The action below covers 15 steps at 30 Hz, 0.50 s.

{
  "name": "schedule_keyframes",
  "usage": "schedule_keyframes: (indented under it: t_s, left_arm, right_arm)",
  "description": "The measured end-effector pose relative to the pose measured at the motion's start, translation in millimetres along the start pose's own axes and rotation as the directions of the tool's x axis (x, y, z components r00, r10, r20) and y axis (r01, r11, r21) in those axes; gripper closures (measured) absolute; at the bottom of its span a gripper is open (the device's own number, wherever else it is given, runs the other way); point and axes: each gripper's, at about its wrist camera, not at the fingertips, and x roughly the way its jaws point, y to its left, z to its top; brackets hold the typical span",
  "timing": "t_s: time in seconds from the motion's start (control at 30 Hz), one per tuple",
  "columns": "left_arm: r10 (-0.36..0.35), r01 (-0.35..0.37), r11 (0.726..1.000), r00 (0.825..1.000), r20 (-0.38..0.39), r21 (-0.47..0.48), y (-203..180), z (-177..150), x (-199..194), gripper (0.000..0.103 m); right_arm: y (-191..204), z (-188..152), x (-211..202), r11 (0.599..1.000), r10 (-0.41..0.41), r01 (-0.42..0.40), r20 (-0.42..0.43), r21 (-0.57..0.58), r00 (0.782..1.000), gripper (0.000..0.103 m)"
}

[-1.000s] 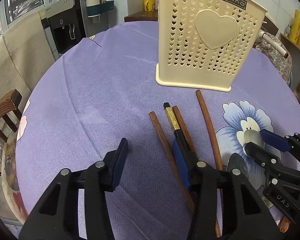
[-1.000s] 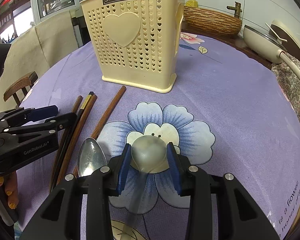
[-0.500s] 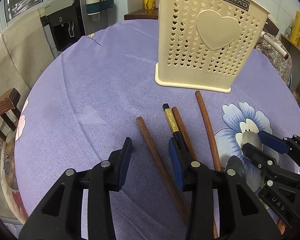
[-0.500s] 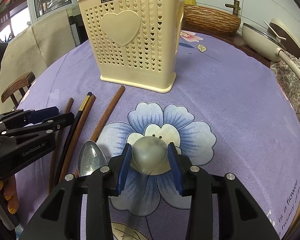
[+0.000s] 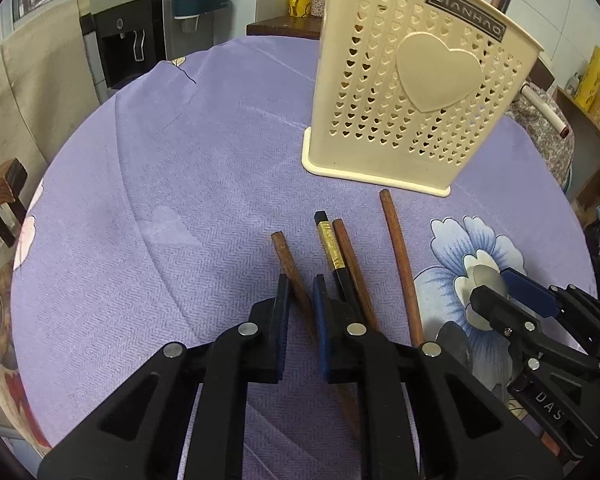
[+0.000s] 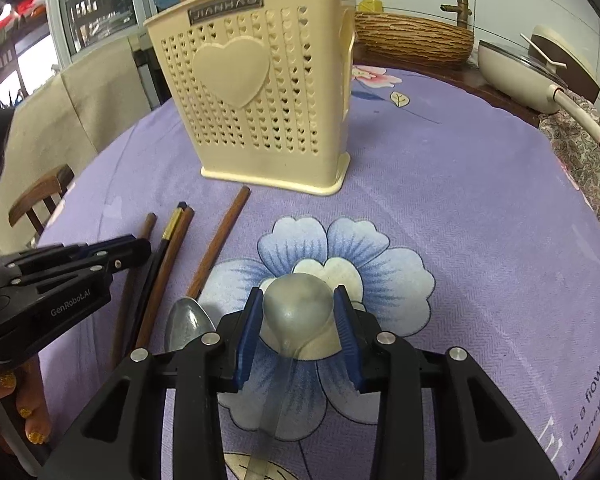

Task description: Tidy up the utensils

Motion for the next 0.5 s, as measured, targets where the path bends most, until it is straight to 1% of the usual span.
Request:
schedule_keyframes:
  t_s: [0.1,0.23,0.4,0.5]
  left_arm:
    - [-0.020,0.020,1.000,1.000,-0.001,-0.017,3.8,1.8,0.3,0.091]
    - [-0.042,0.043,0.999,0.999,0.031,-0.024,7.5,4.2,-9.8,0.091]
    - [-0.066,0.070,0.997,0.992,0.104,-0.033,17.2,7.5,-38.9,0.092]
    - [-0.082,0.089,0.995,0.984,0.161,-0.034,23.7,10.8,-65.6,0.092]
  right_arm:
    - [-2.0,3.0,-10.2,1.000,0.016,-0.017,0.047,0.009,0.999,0.068]
    - [-2.3,7.5,-27.8,1.000,0.025,-0.027,0.109,0.013,0.994,0.068]
    - [-4.0,13.8,-55.6,0.999,0.033,-0.035,0.184,0.007,0.982,0.068]
    - [-5.9,18.2,-74.8,0.999,0.038,-0.039,0.225,0.002,0.974,0.067]
